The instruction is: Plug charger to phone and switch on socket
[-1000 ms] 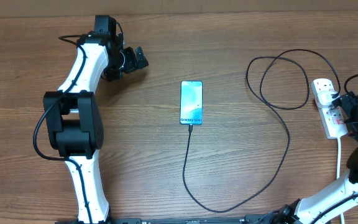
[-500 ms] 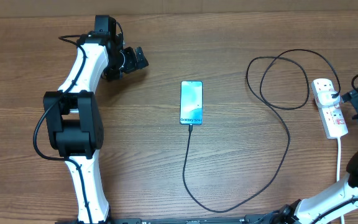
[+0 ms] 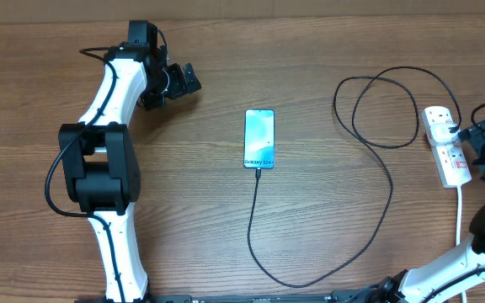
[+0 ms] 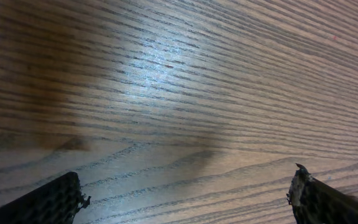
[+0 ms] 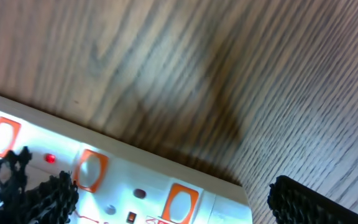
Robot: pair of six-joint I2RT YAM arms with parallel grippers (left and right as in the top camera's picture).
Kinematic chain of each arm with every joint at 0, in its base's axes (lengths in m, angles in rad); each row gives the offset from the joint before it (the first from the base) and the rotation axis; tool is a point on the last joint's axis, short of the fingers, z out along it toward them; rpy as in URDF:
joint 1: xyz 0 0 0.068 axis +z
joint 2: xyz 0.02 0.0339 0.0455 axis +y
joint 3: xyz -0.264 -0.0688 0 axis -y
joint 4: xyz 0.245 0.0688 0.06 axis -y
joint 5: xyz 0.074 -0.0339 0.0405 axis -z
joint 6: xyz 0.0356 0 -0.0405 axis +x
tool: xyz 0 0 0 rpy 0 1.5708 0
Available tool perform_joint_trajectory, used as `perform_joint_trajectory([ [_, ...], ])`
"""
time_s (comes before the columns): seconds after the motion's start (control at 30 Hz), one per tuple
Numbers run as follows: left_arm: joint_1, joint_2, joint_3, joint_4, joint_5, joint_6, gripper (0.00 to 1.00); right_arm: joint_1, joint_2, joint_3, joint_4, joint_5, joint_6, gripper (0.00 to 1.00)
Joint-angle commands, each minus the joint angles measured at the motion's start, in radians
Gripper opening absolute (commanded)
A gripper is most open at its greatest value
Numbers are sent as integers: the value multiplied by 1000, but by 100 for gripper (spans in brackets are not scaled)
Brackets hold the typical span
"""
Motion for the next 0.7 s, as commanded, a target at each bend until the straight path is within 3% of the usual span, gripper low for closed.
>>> perform_joint_trajectory([
  [0.0, -8, -25, 3, -2, -10, 4, 100, 5, 13, -17, 10, -16, 0, 100],
  [0.67, -8, -25, 3, -2, -10, 4, 100, 11, 23, -44, 13, 26, 3, 100],
])
